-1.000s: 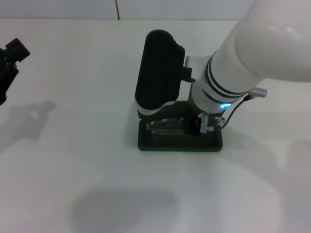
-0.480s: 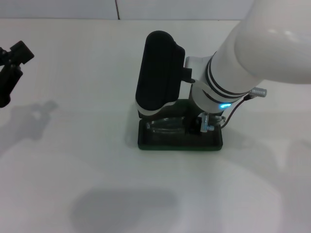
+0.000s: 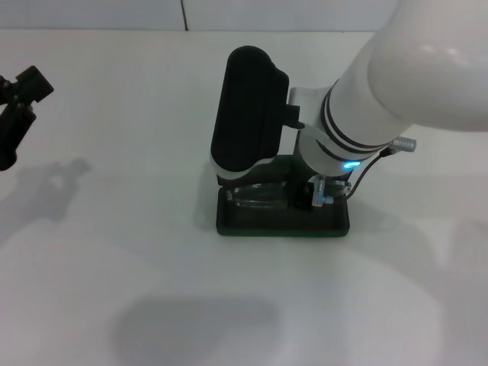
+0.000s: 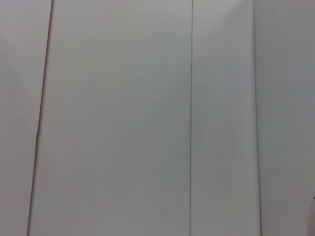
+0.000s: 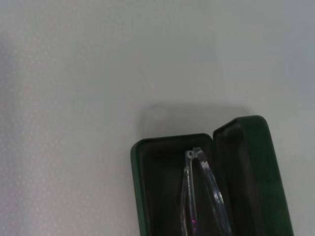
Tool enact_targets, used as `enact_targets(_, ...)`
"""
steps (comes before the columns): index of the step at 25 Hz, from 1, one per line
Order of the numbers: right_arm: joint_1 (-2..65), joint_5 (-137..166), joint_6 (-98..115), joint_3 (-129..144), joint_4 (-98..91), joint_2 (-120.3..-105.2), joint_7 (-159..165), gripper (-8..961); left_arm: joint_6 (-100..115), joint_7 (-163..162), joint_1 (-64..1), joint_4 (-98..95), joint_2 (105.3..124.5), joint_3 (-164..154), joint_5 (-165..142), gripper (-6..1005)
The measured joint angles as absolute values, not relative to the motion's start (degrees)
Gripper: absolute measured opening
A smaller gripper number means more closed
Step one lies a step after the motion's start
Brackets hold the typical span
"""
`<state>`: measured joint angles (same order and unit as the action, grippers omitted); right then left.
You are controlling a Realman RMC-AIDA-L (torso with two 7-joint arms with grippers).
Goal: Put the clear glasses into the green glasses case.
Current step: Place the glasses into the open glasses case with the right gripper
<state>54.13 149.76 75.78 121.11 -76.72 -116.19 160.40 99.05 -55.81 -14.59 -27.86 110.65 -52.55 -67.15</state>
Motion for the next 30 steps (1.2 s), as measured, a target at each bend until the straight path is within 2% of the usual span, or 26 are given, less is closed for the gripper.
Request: enact_targets(30, 53.6, 149.4, 76.5, 121.2, -78.5, -116.19, 160.2, 114, 98.9, -55.8, -14.5, -27.9, 110.65, -52.6, -67.1, 111)
